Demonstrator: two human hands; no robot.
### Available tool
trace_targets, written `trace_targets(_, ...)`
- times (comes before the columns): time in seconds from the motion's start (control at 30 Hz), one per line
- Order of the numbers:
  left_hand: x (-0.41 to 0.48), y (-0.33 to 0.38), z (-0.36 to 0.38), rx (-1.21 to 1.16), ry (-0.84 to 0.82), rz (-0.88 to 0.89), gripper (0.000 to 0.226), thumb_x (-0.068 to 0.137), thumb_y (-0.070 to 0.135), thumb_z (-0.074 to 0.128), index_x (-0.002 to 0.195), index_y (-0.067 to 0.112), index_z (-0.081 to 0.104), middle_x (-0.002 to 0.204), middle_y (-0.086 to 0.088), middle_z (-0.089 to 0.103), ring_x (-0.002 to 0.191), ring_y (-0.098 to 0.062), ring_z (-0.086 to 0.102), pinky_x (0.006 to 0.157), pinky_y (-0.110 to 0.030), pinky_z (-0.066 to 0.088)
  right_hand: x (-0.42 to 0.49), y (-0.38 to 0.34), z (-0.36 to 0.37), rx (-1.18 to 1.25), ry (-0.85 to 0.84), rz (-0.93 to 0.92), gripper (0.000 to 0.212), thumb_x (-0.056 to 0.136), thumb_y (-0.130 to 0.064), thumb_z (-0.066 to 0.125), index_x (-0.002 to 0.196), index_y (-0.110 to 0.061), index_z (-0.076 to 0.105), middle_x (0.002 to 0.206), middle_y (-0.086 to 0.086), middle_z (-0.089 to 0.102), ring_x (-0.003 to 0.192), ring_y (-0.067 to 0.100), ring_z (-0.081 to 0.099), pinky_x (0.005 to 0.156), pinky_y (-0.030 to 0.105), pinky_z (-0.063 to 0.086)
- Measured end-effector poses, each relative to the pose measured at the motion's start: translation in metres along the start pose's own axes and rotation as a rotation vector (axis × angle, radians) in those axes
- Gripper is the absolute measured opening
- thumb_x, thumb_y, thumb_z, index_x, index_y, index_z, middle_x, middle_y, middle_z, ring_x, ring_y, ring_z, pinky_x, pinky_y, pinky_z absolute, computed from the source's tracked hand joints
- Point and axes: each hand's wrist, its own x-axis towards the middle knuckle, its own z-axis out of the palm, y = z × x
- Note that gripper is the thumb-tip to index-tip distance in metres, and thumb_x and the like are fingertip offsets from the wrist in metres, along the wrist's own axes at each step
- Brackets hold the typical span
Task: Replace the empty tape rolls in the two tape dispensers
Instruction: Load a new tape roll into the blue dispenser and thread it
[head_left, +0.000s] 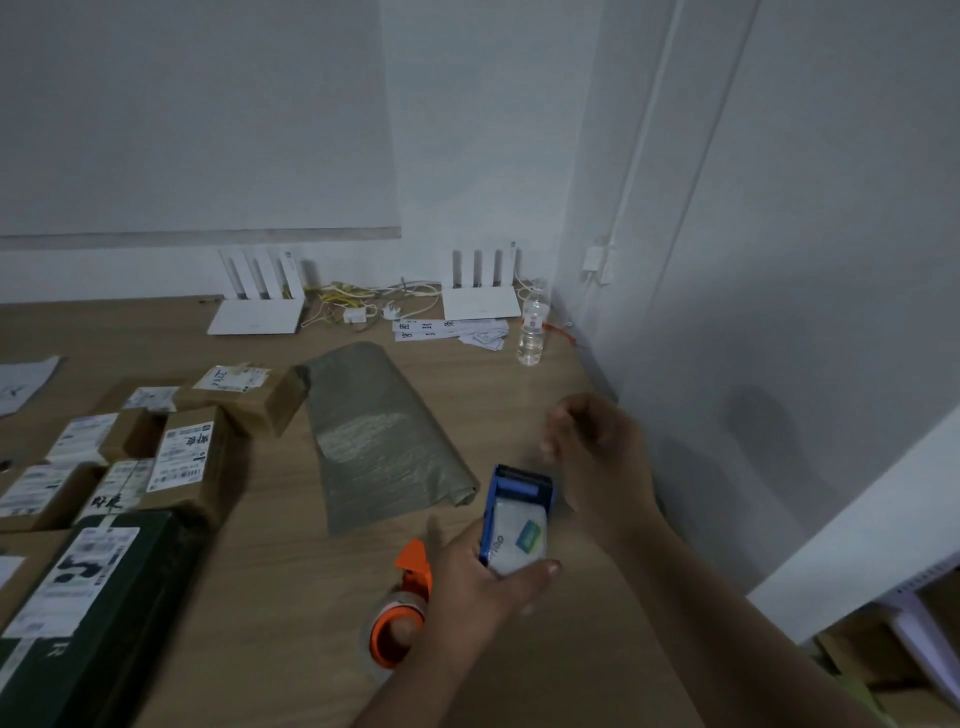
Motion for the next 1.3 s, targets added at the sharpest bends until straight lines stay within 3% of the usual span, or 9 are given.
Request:
trace_targets(0.13,-0.002,-0.011,-0.005,-0.015,0.051,-0.068,0.021,0.07,0.012,0.085,0.081,0.024,0.072,0.075,0.001,0.078,0.072,-0.013,0.073,0.059,-0.019,0.055,0.002,-0.005,0.002,-0.022,-0.104,-0.065,0.017,0.084,-0.026,0.055,0.068,-0.018,0.059,0.061,0.006,0.065,0.058,0.024,0.062,0.061,0.038,0.052)
trace_targets(0.27,-0.008,-0.014,-0.006,-0.021,-0.009,-0.058,0.04,0.066,0.003,0.086,0.095,0.024,0.069,0.083,0.006,0.078,0.077,-0.011,0.073,0.061,-0.019,0.055,0.008,0.001,-0.001,0.123,-0.049,0.036,0.024,0.092,-0.004,0.057,0.069,-0.012,0.061,0.057,0.001,0.063,0.054,0.014,0.058,0.055,0.027,0.05)
trace_targets(0.5,-0.02,-0.005,-0.004,-0.019,-0.065,0.016,0.061,0.061,-0.005,0.087,0.105,0.029,0.061,0.099,0.01,0.075,0.089,-0.012,0.073,0.072,-0.024,0.059,0.014,-0.004,0.0,0.065,-0.044,0.033,0.025,0.09,-0.008,0.06,0.068,-0.018,0.063,0.055,-0.002,0.064,0.053,0.01,0.059,0.055,0.024,0.049)
trace_targets(0.67,-0.018,-0.002,-0.004,0.025,-0.025,0.09,0.049,0.076,-0.001,0.077,0.111,0.028,0.059,0.101,0.028,0.071,0.094,0.003,0.069,0.07,-0.01,0.052,0.008,-0.007,0.003,0.034,-0.027,-0.002,0.023,0.089,-0.009,0.061,0.068,-0.017,0.063,0.056,-0.002,0.064,0.052,0.008,0.06,0.056,0.023,0.049)
trace_targets(0.83,-0.013,0.003,-0.005,0.047,0.011,0.109,0.036,0.077,0.002,0.078,0.1,0.026,0.063,0.086,0.027,0.071,0.076,0.007,0.066,0.061,-0.008,0.049,0.008,-0.007,0.003,0.004,-0.044,-0.058,0.019,0.085,-0.021,0.06,0.066,-0.022,0.061,0.057,-0.002,0.065,0.056,0.015,0.062,0.063,0.044,0.055)
trace_targets(0.93,-0.009,0.004,-0.004,0.034,0.02,0.06,0.027,0.078,0.007,0.078,0.093,0.026,0.065,0.079,0.026,0.072,0.072,0.007,0.066,0.06,-0.01,0.05,0.007,-0.011,0.004,0.035,-0.022,-0.061,0.02,0.086,-0.015,0.061,0.067,-0.019,0.062,0.058,-0.001,0.064,0.056,0.015,0.06,0.059,0.042,0.053)
trace_targets(1.03,-0.007,-0.002,-0.004,-0.015,0.074,-0.003,0.019,0.076,0.013,0.081,0.086,0.025,0.069,0.078,0.011,0.075,0.07,0.0,0.069,0.06,-0.015,0.054,0.012,-0.018,0.004,0.102,0.013,-0.079,0.019,0.087,-0.013,0.061,0.068,-0.017,0.062,0.056,-0.002,0.062,0.052,0.015,0.057,0.056,0.037,0.051)
trace_targets(1.17,-0.01,-0.011,-0.004,-0.051,0.088,-0.039,0.027,0.074,0.014,0.082,0.092,0.032,0.071,0.086,0.006,0.077,0.08,-0.009,0.072,0.067,-0.023,0.057,0.016,-0.021,0.006,0.044,-0.042,-0.073,0.021,0.078,-0.035,0.057,0.067,-0.018,0.062,0.055,-0.002,0.065,0.052,0.016,0.062,0.06,0.046,0.057)
trace_targets(1.3,-0.016,-0.014,-0.004,-0.035,0.022,-0.035,0.041,0.071,0.006,0.083,0.104,0.025,0.068,0.089,0.009,0.077,0.08,-0.006,0.073,0.065,-0.02,0.056,0.021,-0.015,0.003,0.034,-0.044,-0.028,0.018,0.083,-0.03,0.06,0.067,-0.022,0.063,0.058,-0.002,0.068,0.055,0.018,0.066,0.064,0.049,0.06)
